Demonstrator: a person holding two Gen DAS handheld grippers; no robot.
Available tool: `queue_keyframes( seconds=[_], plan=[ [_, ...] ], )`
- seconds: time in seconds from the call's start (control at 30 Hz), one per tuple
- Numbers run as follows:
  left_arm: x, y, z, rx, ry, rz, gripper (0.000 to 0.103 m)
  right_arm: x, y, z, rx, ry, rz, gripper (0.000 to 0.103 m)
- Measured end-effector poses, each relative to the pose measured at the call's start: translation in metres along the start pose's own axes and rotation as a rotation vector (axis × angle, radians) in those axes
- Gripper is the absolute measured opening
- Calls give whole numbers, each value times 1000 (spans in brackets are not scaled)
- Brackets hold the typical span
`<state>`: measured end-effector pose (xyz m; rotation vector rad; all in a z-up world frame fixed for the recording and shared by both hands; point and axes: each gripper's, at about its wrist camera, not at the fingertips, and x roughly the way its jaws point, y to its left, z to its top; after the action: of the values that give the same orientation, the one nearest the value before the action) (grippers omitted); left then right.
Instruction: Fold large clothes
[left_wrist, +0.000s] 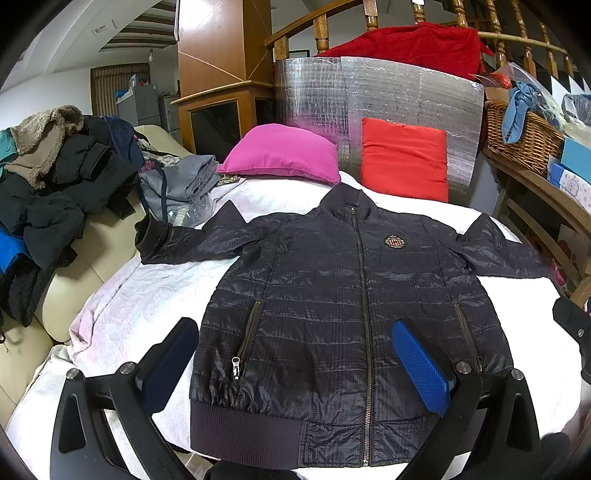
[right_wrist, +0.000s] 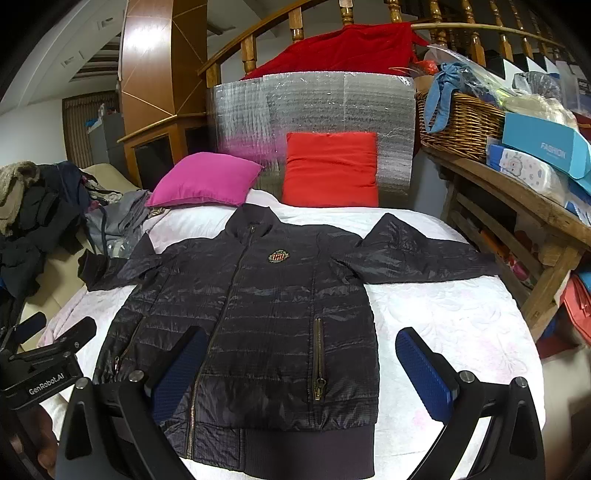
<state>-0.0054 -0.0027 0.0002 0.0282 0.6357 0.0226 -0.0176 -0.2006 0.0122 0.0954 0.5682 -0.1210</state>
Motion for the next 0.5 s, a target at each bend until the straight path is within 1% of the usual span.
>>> queue_keyframes(
  seconds=[0.5],
  plan=[
    [0, 5, -3, -14, 4, -6, 103, -2, 5, 3, -10, -3, -2, 103]
  ],
)
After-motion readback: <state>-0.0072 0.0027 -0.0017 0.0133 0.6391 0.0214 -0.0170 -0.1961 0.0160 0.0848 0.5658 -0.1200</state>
